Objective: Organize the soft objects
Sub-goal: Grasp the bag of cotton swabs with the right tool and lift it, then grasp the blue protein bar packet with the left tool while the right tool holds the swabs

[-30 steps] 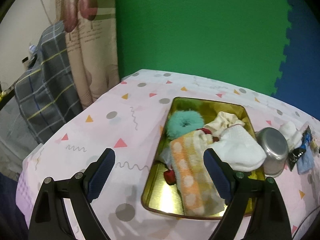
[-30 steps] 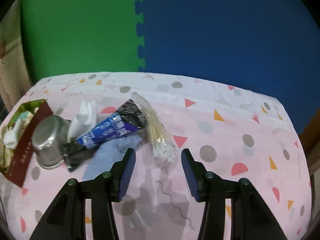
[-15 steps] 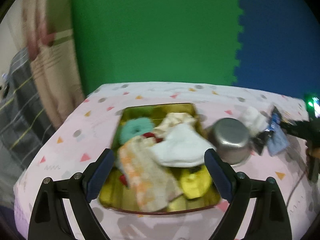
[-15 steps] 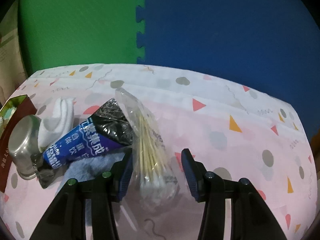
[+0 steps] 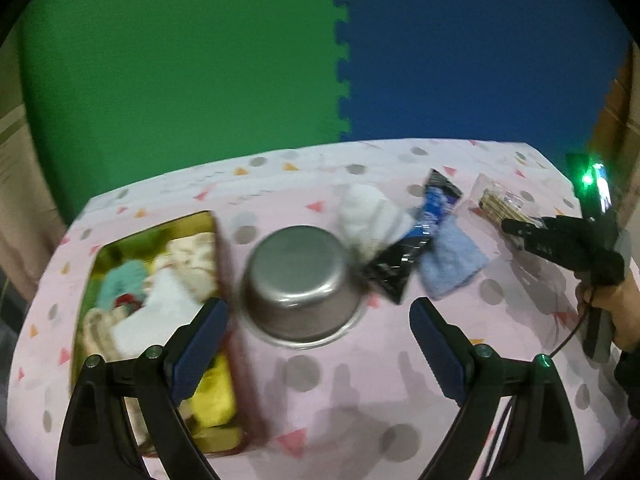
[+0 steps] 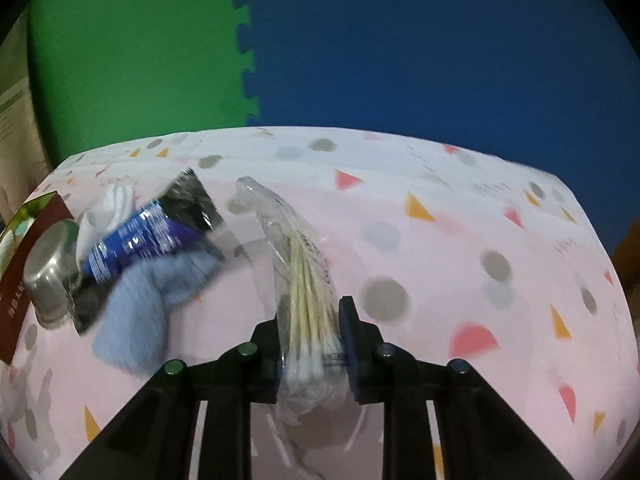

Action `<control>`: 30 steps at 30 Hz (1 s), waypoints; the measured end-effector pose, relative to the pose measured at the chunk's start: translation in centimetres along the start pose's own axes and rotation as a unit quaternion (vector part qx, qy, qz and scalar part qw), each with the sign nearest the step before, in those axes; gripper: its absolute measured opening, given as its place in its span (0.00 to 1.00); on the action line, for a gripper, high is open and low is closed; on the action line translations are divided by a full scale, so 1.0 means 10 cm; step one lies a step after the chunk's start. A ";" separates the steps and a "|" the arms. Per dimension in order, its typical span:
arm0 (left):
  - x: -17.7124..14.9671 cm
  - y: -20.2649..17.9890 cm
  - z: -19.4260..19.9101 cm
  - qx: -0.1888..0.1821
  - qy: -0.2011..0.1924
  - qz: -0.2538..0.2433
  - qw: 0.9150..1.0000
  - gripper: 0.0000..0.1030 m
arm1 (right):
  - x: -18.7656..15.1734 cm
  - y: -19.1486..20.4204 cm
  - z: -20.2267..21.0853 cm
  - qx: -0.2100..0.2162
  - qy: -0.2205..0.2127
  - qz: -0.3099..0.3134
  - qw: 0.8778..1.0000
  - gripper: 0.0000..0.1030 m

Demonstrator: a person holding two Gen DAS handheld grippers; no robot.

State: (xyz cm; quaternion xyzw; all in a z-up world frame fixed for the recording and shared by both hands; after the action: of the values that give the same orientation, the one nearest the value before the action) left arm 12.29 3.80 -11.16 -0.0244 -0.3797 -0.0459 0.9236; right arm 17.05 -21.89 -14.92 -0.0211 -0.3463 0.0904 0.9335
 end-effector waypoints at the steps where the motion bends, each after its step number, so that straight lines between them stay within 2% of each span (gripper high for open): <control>1: 0.01 -0.08 -0.03 -0.010 0.002 -0.006 1.000 0.88 | -0.07 -0.06 0.05 -0.005 0.002 -0.005 1.000 0.22; 6: 0.08 -0.33 -0.16 -0.024 0.013 -0.029 0.999 0.88 | -0.34 -0.33 0.26 -0.026 0.004 -0.023 0.999 0.22; 10: 0.16 -0.49 -0.28 -0.043 0.026 -0.032 0.998 0.87 | -0.42 -0.45 0.27 -0.014 0.006 -0.054 0.998 0.22; 17: 0.29 -0.75 -0.49 -0.059 0.047 -0.064 0.995 0.58 | -0.44 -0.45 0.23 -0.009 0.015 -0.059 0.998 0.24; 23: 0.34 -0.86 -0.76 -0.072 0.083 -0.068 0.992 0.47 | -0.44 -0.45 0.22 -0.004 0.015 -0.063 0.998 0.25; 30: 0.34 -0.89 -1.01 -0.070 0.114 -0.068 0.989 0.44 | -0.44 -0.46 0.21 0.004 0.015 -0.071 0.997 0.25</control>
State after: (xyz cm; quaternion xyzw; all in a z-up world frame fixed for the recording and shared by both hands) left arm 20.86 -6.09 -15.89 -0.0580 -0.2681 -0.1379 0.9517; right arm 13.07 -27.24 -15.68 0.0060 -0.3322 0.0252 0.9429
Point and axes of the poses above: each gripper's, at about its wrist camera, not at the fingertips, and z roughly against the way its jaws point, y to its left, x to its top, the point moved 10 cm from there along -z, roughly the way its jaws point, and after that the axes turned 5 degrees about z, right-handed, at the moved point
